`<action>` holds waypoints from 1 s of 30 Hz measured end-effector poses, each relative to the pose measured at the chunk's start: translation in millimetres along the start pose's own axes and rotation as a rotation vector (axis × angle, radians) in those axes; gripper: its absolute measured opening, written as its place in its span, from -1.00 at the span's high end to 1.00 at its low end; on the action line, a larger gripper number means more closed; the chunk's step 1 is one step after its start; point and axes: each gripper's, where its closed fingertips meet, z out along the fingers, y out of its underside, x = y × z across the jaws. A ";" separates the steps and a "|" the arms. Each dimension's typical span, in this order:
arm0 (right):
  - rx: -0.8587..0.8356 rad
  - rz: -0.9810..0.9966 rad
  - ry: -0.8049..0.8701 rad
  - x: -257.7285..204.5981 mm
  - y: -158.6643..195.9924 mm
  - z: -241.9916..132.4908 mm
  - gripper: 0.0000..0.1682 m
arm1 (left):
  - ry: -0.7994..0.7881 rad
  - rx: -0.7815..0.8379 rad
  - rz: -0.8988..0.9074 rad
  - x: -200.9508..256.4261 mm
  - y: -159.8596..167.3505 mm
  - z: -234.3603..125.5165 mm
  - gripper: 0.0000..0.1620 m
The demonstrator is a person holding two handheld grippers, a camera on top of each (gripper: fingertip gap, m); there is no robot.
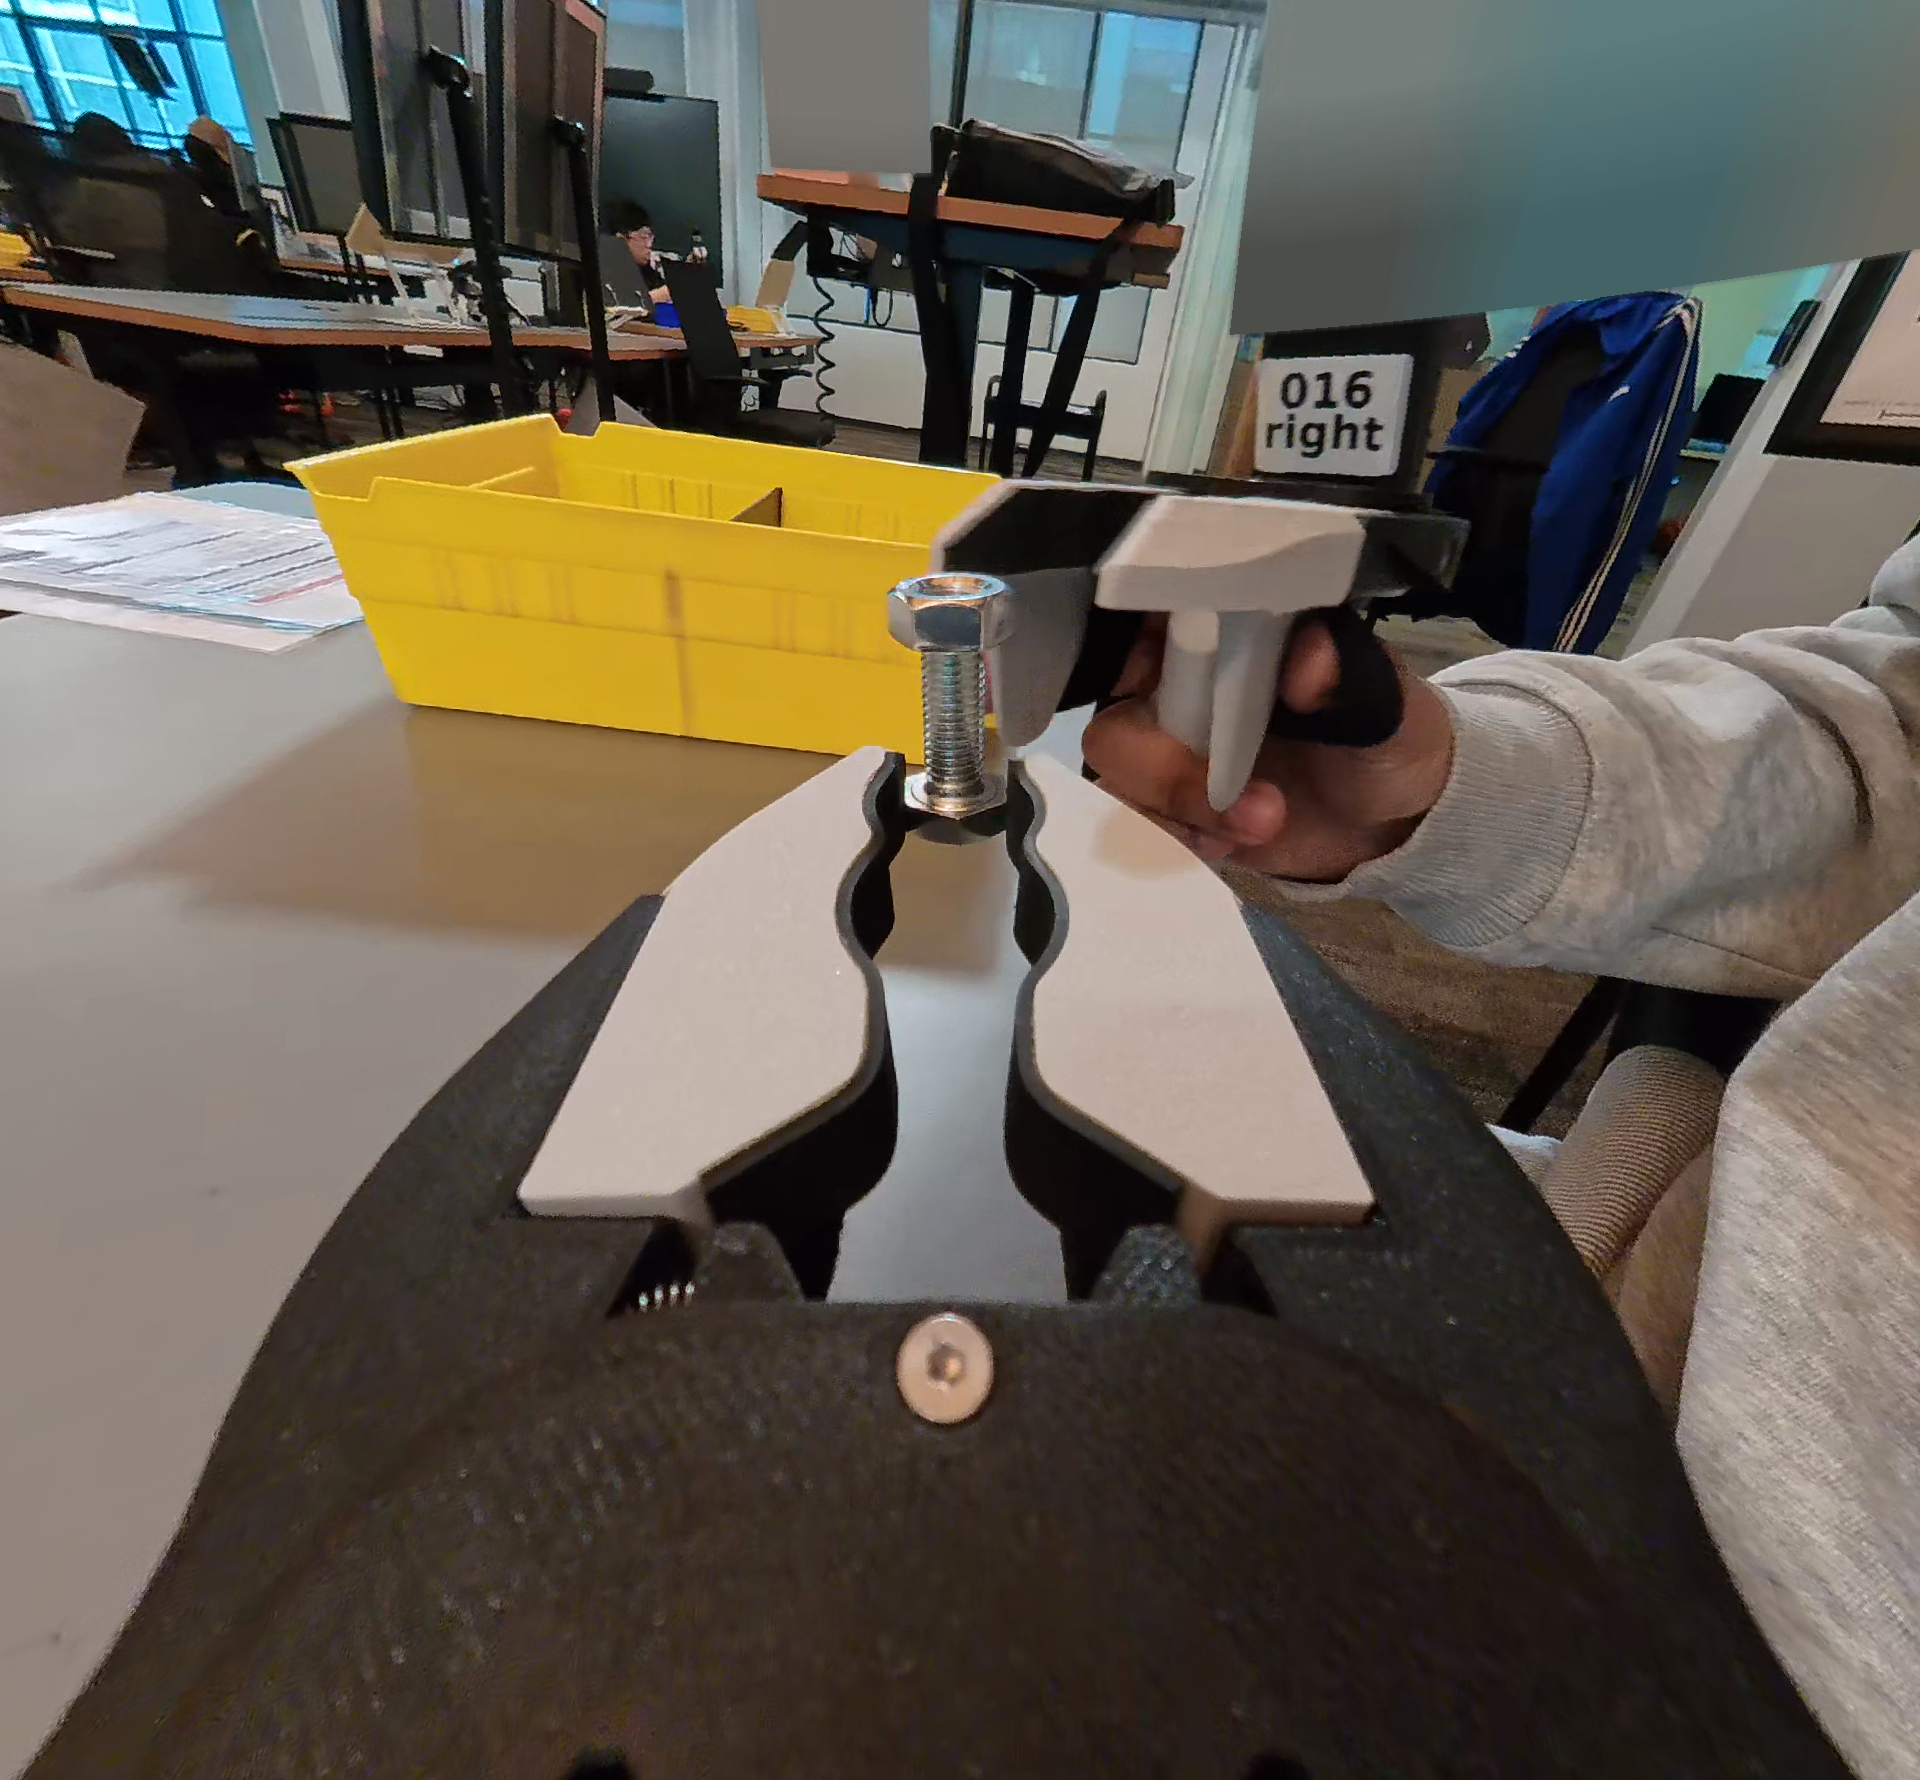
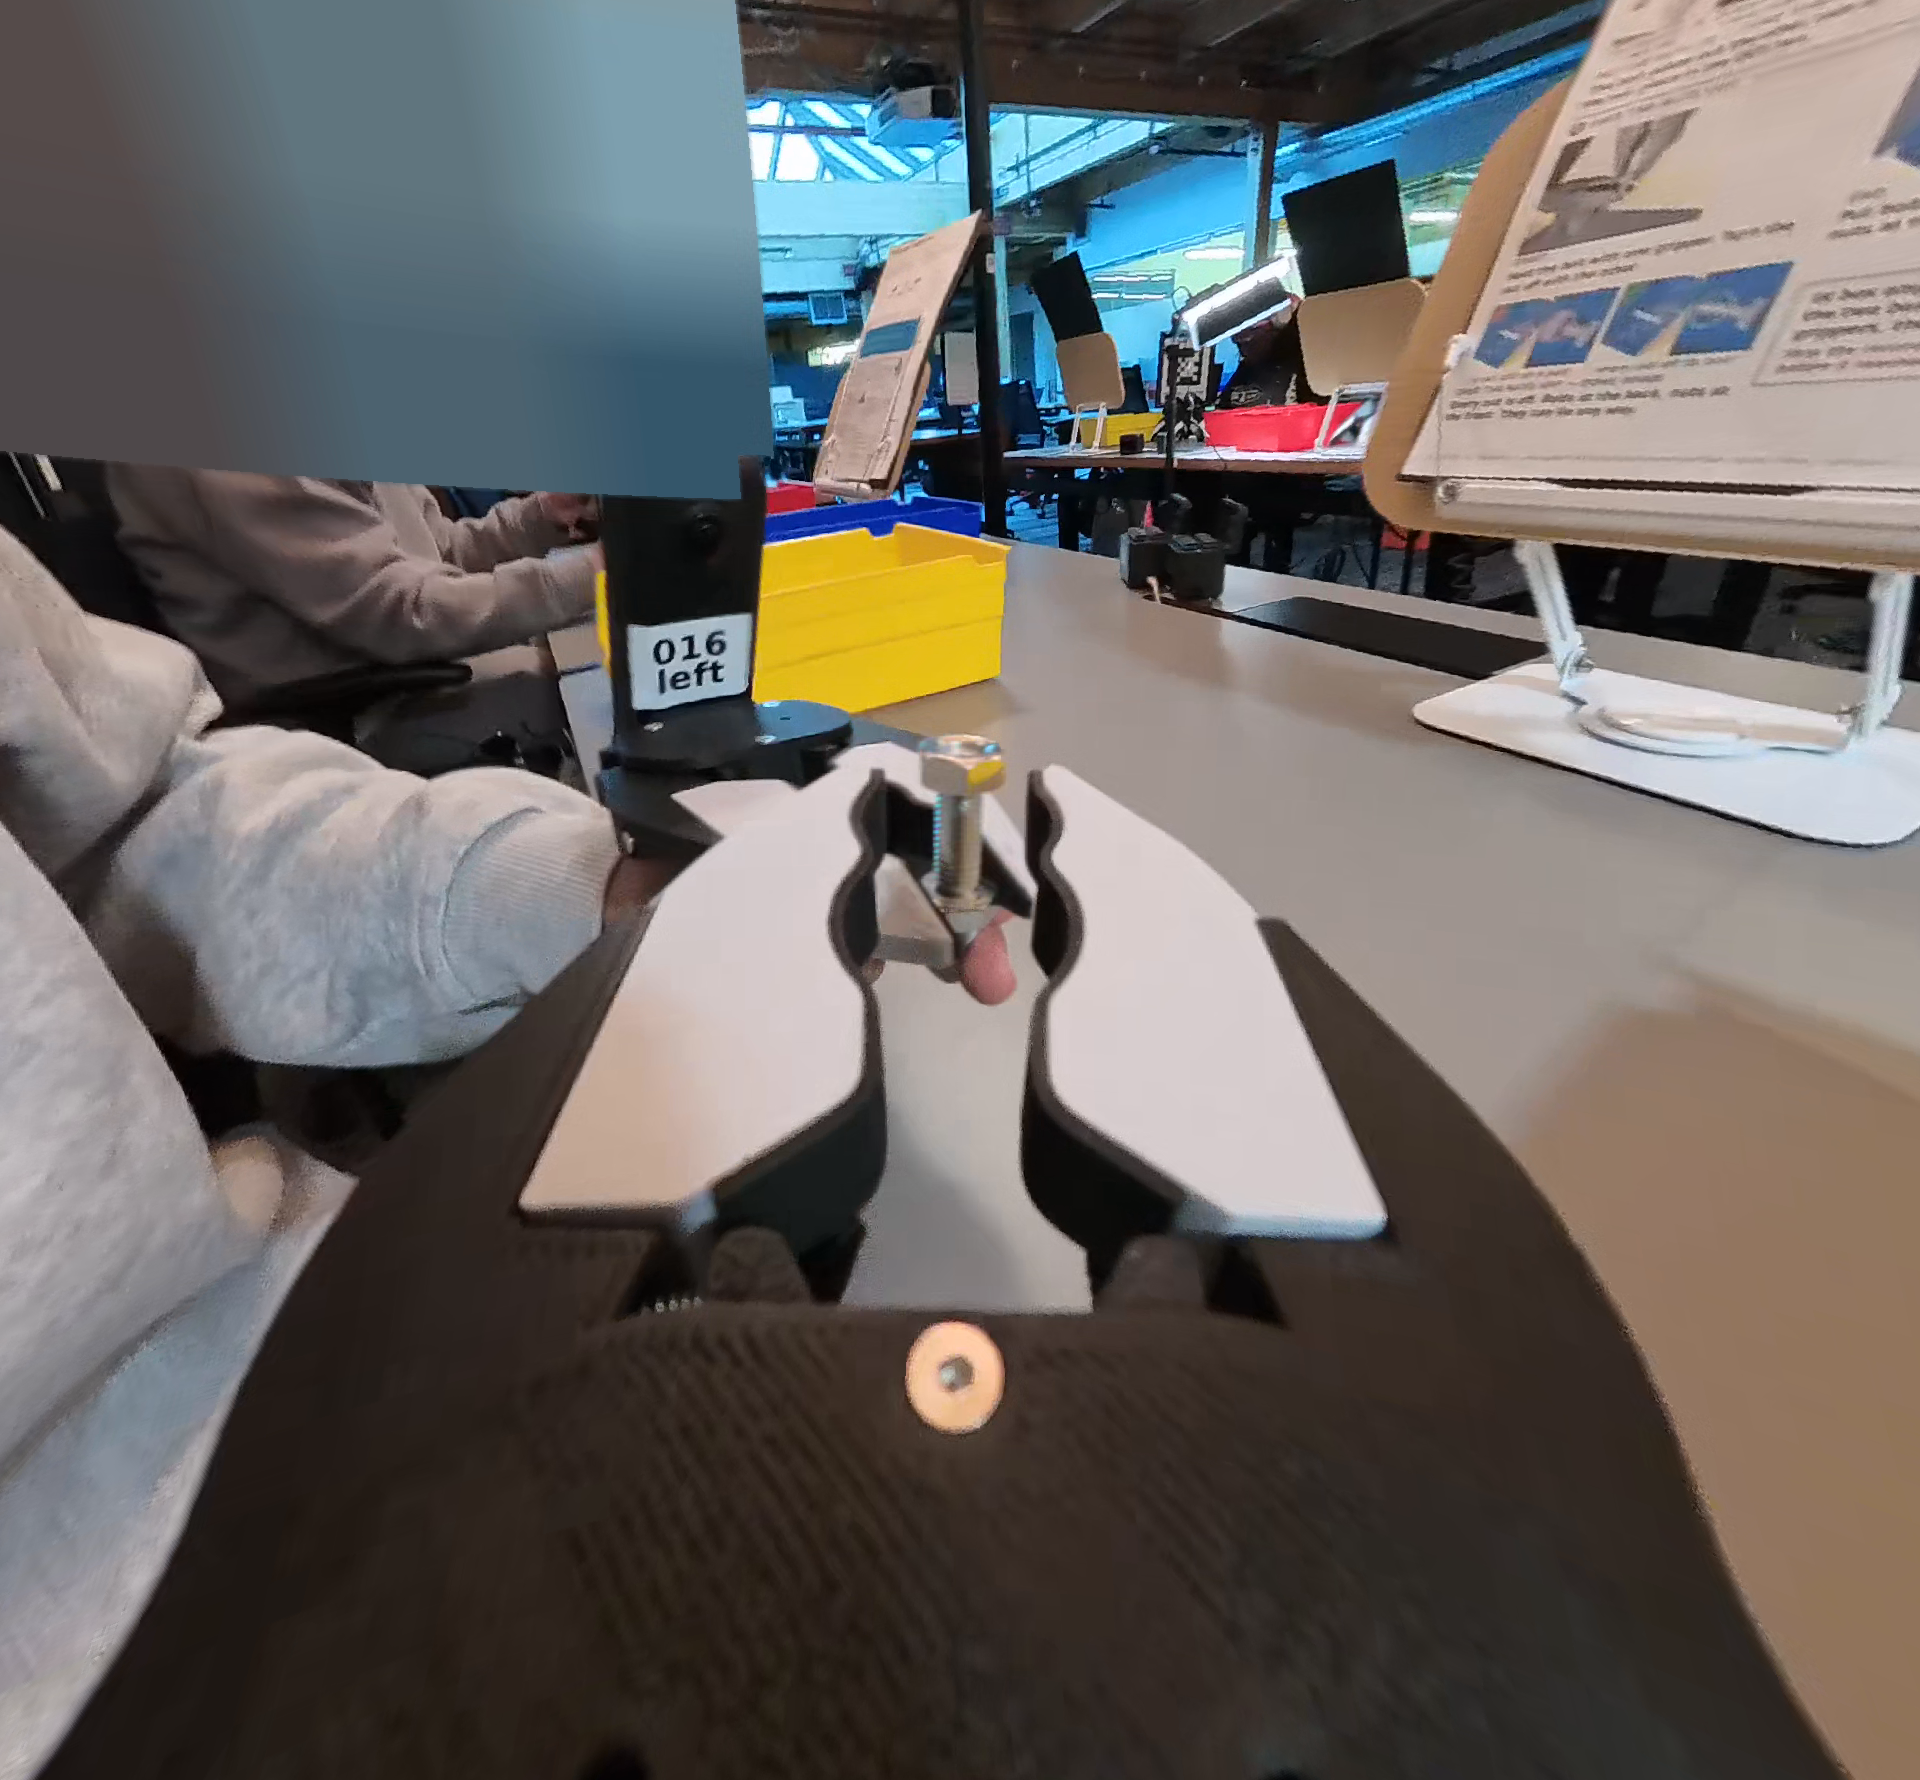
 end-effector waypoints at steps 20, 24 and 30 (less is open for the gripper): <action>-0.022 -0.058 -0.029 -19.4 7.1 12.2 0.45 | -0.045 0.004 -0.028 -7.1 -0.3 0.4 0.76; 0.008 0.030 -0.012 -9.7 4.9 11.3 0.23 | -0.042 0.006 -0.036 -7.6 -0.6 0.1 0.76; 0.035 -0.038 -0.023 -17.0 -2.8 8.5 0.35 | -0.043 0.005 -0.033 -7.2 -0.5 0.3 0.76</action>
